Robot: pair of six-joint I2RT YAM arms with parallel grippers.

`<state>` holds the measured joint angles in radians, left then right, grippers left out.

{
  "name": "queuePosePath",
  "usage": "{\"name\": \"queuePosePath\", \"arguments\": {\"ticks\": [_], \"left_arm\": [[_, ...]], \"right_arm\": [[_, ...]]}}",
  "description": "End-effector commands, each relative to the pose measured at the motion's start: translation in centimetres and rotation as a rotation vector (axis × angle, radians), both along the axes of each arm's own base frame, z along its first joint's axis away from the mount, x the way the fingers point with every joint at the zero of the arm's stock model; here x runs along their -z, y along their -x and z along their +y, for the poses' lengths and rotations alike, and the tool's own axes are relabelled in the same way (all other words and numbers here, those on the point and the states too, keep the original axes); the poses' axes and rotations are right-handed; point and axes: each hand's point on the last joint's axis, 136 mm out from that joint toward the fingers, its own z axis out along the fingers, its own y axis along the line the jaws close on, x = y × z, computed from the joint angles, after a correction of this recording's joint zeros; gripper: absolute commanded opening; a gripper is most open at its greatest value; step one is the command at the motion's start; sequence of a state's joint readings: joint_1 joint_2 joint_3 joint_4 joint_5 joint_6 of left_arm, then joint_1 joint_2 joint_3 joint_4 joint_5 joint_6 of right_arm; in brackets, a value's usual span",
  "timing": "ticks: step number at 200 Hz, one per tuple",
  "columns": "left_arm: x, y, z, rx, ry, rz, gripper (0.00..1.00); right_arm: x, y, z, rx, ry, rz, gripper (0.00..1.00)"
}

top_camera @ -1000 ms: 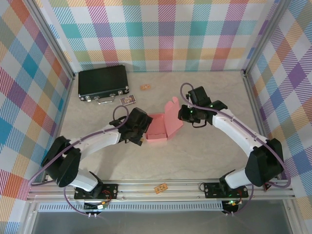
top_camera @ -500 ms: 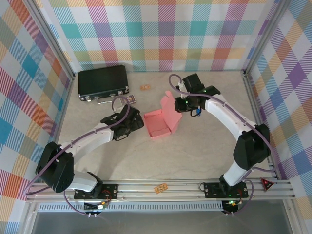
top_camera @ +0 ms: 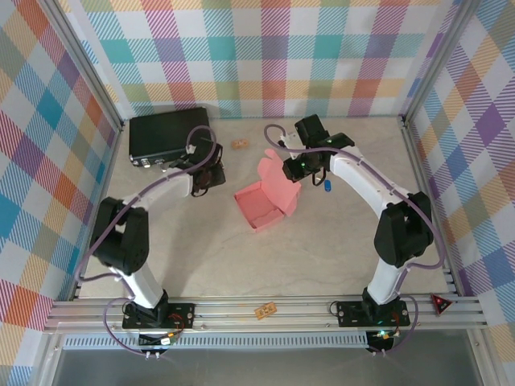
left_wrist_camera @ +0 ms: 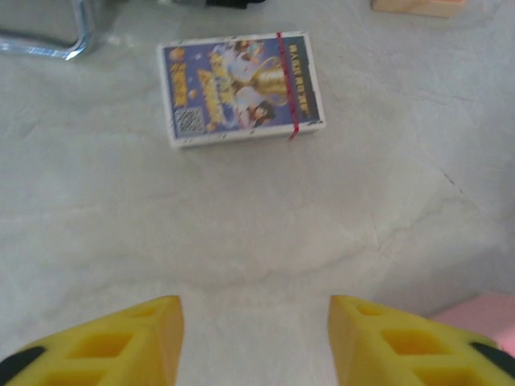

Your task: Fold the paper box

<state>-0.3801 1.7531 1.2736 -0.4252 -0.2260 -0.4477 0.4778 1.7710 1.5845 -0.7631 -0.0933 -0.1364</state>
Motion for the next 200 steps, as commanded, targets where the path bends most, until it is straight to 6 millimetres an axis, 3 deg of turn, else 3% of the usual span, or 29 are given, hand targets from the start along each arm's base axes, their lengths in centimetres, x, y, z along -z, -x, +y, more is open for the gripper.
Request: {"name": "queuePosePath", "arguments": {"ticks": [1,34,56,82,136,168,200], "left_arm": [[1.0,-1.3,0.0,0.023,-0.045,0.056,0.42],[3.2,-2.2,-1.6,0.056,-0.007,0.114,0.28],[4.6,-1.4,-2.8,0.092,0.048,0.165,0.18],[6.0,0.4,-3.7,0.120,0.124,0.216,0.13],[7.6,3.7,-4.9,0.091,0.287,0.261,0.12],[7.2,5.0,-5.6,0.102,0.353,0.256,0.12],[7.4,5.7,-6.0,0.120,0.371,0.261,0.13]], "right_arm": [[-0.9,-0.7,1.0,-0.109,-0.017,-0.076,0.13],[-1.4,-0.8,2.1,-0.218,-0.046,-0.154,0.13],[-1.8,-0.4,3.0,-0.308,-0.077,-0.204,0.13],[-1.7,0.0,3.9,-0.403,-0.105,-0.232,0.13],[-1.4,0.0,5.3,-0.495,-0.139,-0.231,0.16],[-1.8,-0.2,5.8,-0.525,-0.144,-0.250,0.19],[-2.6,-0.8,5.7,-0.514,-0.135,-0.282,0.38]]}}
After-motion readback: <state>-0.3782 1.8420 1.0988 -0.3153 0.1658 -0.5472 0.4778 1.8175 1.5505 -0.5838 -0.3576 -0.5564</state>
